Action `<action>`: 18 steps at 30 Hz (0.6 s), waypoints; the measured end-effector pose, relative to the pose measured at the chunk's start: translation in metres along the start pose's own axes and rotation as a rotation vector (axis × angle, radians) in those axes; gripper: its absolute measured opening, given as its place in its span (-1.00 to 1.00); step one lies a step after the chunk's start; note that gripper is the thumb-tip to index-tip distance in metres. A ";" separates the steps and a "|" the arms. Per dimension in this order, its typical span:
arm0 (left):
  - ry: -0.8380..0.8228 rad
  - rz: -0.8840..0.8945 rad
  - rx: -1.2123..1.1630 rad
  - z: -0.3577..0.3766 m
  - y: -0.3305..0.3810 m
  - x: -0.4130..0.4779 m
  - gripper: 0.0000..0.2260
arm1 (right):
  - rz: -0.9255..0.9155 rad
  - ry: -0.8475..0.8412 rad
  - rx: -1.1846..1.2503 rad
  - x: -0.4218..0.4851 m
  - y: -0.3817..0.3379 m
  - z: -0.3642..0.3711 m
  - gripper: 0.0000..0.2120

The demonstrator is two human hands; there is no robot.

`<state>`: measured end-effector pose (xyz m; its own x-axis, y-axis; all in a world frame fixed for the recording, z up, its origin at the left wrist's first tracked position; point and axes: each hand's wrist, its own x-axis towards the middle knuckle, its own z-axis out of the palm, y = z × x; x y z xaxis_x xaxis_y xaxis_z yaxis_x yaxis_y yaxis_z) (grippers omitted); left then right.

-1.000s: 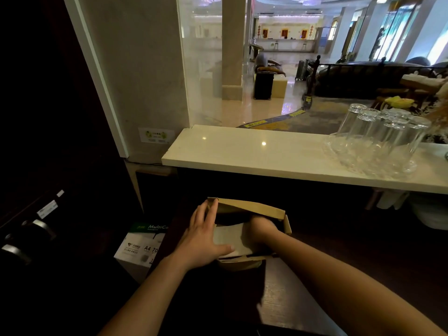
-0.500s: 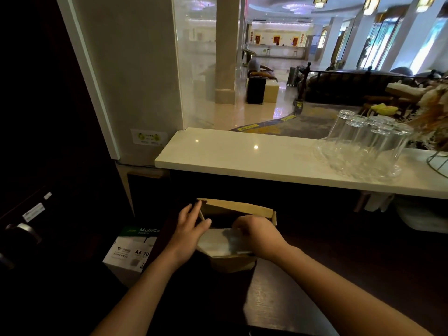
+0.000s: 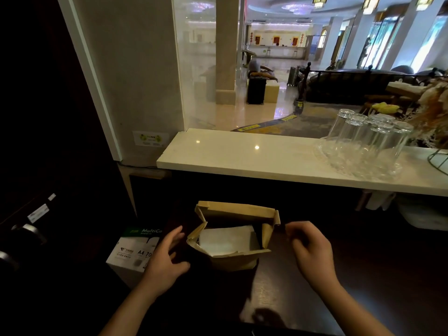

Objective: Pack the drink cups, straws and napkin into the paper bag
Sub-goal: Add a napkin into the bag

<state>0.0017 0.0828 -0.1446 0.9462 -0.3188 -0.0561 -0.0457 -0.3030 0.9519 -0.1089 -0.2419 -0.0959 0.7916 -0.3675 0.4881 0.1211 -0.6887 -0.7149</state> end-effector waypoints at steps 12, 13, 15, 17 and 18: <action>0.287 0.014 0.109 0.026 0.004 0.041 -0.72 | 0.370 -0.328 0.087 -0.005 0.036 0.070 -0.27; 0.278 0.020 0.082 0.027 0.007 0.043 -0.70 | 0.352 -0.296 0.053 -0.002 0.034 0.074 -0.32; 0.188 -0.008 -0.027 0.029 0.012 0.046 -0.53 | 0.302 -0.250 -0.038 0.003 0.031 0.079 -0.45; 0.079 -0.054 -0.063 0.031 0.015 0.046 -0.33 | 0.252 -0.223 -0.097 0.005 0.030 0.084 -0.60; 0.058 -0.060 -0.047 0.034 0.015 0.046 -0.29 | 0.230 -0.214 -0.125 0.006 0.029 0.086 -0.66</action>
<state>0.0332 0.0331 -0.1427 0.9639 -0.2479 -0.0974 0.0259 -0.2768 0.9606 -0.0494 -0.2103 -0.1564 0.8988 -0.3922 0.1957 -0.1393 -0.6790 -0.7208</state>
